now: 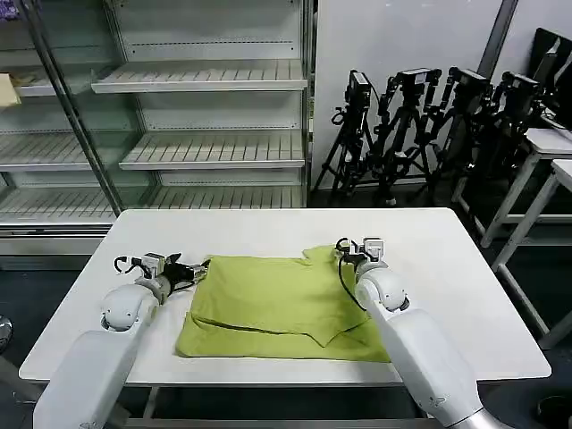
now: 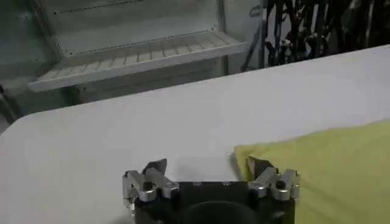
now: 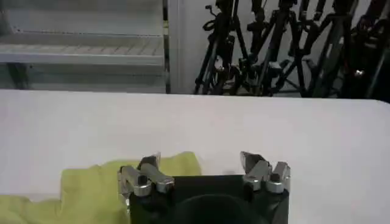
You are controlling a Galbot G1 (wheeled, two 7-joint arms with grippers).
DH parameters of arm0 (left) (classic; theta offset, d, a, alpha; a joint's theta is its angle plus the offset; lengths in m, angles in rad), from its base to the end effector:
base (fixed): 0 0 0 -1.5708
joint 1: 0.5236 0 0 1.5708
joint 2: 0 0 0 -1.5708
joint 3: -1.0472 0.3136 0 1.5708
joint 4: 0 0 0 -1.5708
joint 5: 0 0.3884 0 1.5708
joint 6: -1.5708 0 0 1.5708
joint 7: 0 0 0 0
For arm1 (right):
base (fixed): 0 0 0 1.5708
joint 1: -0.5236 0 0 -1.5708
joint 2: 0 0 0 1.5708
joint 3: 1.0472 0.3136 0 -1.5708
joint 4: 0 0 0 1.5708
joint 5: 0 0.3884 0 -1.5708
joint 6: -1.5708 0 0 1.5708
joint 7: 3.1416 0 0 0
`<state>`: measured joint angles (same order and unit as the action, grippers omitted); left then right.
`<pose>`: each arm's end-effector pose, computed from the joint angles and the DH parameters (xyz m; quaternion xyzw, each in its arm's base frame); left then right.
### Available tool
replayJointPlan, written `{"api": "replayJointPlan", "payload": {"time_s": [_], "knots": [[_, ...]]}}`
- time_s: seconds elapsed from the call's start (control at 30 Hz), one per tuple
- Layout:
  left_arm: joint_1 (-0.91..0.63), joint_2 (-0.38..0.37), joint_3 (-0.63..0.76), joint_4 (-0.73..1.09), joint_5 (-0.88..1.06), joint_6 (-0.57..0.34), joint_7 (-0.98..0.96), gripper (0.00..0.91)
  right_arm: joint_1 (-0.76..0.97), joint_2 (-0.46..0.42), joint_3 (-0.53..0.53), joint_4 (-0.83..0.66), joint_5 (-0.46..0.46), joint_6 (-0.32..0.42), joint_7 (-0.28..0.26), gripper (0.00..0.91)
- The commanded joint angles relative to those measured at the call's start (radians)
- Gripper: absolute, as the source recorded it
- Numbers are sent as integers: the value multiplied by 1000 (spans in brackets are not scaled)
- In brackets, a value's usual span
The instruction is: Fold and organize the clothes.
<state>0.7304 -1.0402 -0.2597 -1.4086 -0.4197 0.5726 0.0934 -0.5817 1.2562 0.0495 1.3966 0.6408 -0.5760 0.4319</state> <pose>0.4685 0.1042 -0.2412 -0.0888 -0.9580 -0.0813 0.2602 0.4910 0.0482 -0.2192 0.0067 -0.9713 0.0163 0.2373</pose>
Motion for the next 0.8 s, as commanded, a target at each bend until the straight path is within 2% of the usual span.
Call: {"api": "replayJointPlan", "payload": {"time_s": [0.03,0.6,0.8], "knots": [[-2,0,5,11,2,3,28,10,3,4,6,-17,63,-2,8,0],[31,-6,-3,-1,7,2,48,10,1,9,4,-23,83,-3,-11,0],[35,-11,-8,-7,6,0,47,10,1,7,8,-18,56,2,-29,0]]}}
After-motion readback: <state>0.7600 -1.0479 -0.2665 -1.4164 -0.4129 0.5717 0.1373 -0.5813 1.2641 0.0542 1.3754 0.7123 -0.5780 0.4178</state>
